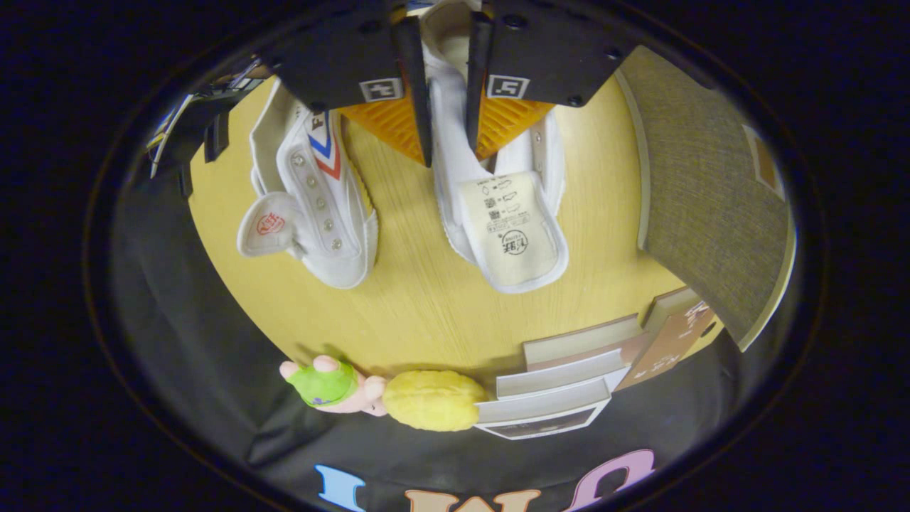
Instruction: Open the storage box then place both shoes into the box .Put the left shoe in first, then the right shoe, with the right side of both shoes facing outward in a uniform manner.
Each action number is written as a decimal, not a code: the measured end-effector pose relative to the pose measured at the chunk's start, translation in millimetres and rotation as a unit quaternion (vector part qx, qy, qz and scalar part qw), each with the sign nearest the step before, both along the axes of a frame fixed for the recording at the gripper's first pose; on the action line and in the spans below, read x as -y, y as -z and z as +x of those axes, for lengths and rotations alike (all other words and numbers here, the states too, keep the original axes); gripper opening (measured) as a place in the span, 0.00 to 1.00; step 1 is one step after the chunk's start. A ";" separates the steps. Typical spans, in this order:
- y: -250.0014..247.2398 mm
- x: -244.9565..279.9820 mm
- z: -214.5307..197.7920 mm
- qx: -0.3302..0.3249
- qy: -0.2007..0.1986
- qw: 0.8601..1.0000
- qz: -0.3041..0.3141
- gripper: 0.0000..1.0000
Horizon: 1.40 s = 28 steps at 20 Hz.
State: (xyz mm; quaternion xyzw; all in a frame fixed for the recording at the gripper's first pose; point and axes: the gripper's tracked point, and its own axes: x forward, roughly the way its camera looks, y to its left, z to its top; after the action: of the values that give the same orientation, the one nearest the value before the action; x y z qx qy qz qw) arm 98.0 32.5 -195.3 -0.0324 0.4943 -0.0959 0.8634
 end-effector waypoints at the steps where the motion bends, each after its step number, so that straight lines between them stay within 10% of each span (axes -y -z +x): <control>1: -1.9 1.5 0.0 0.009 0.006 1.000 0.000 0.25; 20: -129.9 -2.4 10.9 0.097 -0.043 0.959 -0.261 0.15; 28: -239.0 -96.5 23.1 0.194 -0.063 0.955 -0.215 0.15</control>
State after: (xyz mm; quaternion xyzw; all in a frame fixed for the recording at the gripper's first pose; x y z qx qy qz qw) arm 121.2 129.0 43.7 -0.2288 0.2822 -0.1501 0.9195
